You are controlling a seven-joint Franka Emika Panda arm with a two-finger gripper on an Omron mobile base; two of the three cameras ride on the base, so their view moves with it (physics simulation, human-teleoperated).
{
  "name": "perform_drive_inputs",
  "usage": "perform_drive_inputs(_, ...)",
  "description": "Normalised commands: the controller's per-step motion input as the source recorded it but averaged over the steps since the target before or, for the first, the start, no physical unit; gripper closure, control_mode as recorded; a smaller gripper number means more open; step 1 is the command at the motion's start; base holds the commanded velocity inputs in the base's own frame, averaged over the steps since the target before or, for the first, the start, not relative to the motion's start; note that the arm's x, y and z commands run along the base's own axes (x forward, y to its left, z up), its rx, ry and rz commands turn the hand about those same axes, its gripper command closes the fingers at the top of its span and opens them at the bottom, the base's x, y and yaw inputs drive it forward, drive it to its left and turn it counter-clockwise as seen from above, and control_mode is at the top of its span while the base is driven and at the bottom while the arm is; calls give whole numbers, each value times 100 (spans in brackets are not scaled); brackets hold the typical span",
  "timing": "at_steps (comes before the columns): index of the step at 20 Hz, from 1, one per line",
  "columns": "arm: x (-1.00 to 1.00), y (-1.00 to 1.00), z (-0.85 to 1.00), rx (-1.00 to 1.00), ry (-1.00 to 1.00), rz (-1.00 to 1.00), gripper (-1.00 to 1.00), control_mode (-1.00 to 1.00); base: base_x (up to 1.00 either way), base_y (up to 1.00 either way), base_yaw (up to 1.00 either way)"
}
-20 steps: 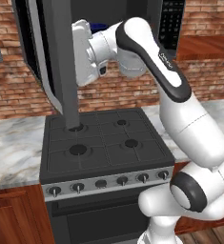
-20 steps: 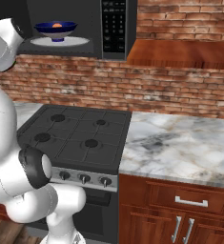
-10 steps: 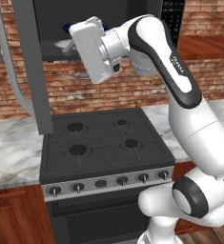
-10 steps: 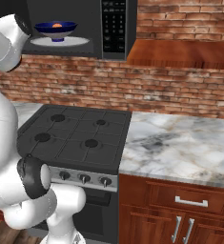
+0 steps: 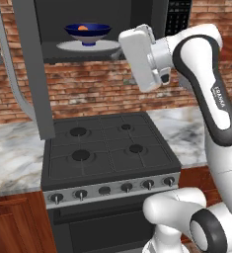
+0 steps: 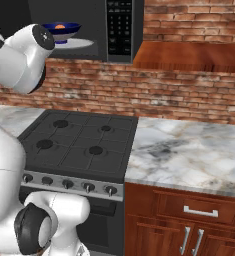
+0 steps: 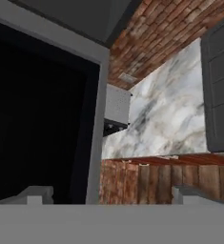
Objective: The microwave is finished heating the shrimp and garlic. Take the bowl containing the food and place it on the dining counter.
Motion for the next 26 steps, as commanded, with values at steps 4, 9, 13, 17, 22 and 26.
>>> perform_drive_inputs(4,16,-100,-8,0,-3,-41,-100,-100,0,0,0)
perform_drive_inputs(9,39,-95,10,4,0,-45,-100,-100,0,0,0)
perform_drive_inputs(13,95,-29,54,8,8,-25,-100,-100,0,0,0)
perform_drive_inputs(17,54,0,16,0,16,-2,-100,-100,0,0,0)
perform_drive_inputs(22,28,0,0,0,0,0,-100,-100,0,0,0)
perform_drive_inputs(26,69,9,0,0,0,0,-100,-100,0,0,0)
